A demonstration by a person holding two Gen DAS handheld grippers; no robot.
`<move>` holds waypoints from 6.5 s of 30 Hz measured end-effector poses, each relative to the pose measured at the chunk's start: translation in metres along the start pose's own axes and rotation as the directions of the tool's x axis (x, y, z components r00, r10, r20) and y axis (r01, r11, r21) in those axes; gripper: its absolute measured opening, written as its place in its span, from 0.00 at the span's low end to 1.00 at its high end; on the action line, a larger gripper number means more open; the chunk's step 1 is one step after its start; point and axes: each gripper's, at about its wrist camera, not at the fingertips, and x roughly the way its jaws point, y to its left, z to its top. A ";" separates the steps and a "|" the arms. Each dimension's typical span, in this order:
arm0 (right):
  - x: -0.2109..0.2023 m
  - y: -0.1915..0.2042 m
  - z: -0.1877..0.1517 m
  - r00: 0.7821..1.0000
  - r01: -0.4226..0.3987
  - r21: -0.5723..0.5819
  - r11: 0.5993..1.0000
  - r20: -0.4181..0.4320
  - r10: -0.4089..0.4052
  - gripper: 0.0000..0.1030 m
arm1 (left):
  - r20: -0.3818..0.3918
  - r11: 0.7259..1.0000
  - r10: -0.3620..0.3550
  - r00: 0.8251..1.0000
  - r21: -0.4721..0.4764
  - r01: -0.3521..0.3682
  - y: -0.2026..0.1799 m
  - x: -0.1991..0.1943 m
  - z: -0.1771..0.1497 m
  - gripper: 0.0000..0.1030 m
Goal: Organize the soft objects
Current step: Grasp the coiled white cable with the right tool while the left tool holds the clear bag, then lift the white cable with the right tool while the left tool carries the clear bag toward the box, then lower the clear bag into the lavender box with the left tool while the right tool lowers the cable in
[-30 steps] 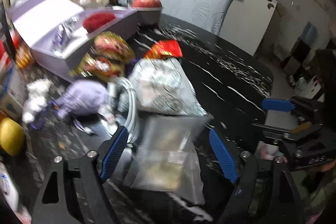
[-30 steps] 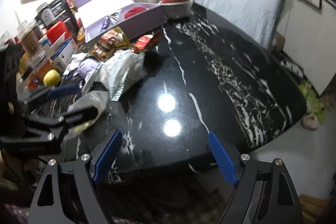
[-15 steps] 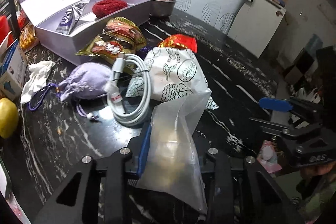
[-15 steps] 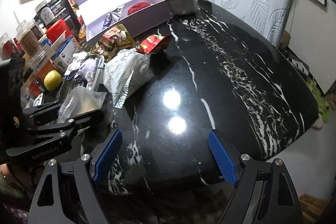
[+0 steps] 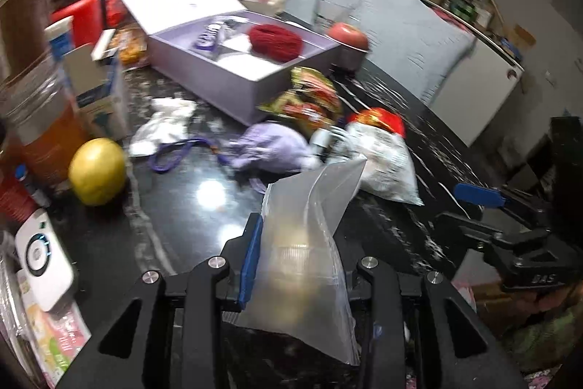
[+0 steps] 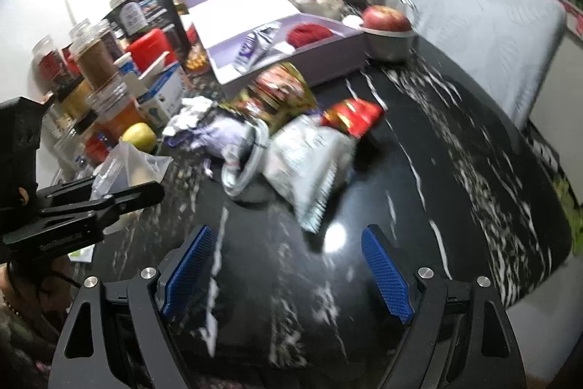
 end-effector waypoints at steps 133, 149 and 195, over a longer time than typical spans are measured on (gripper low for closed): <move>-0.072 0.066 0.140 0.909 0.113 -0.322 0.940 0.416 0.034 0.59 | 0.458 0.978 0.129 0.879 0.085 -0.188 -0.019 -0.087 0.185 0.33; 0.016 0.049 0.247 0.910 0.102 -0.334 0.937 0.413 0.048 0.59 | 0.385 0.972 0.227 0.895 -0.034 -0.232 0.047 0.028 0.260 0.33; 0.183 0.003 0.300 0.992 -0.054 -0.314 0.948 0.095 0.088 0.59 | -0.008 0.939 0.343 0.939 0.013 -0.343 0.091 0.189 0.262 0.33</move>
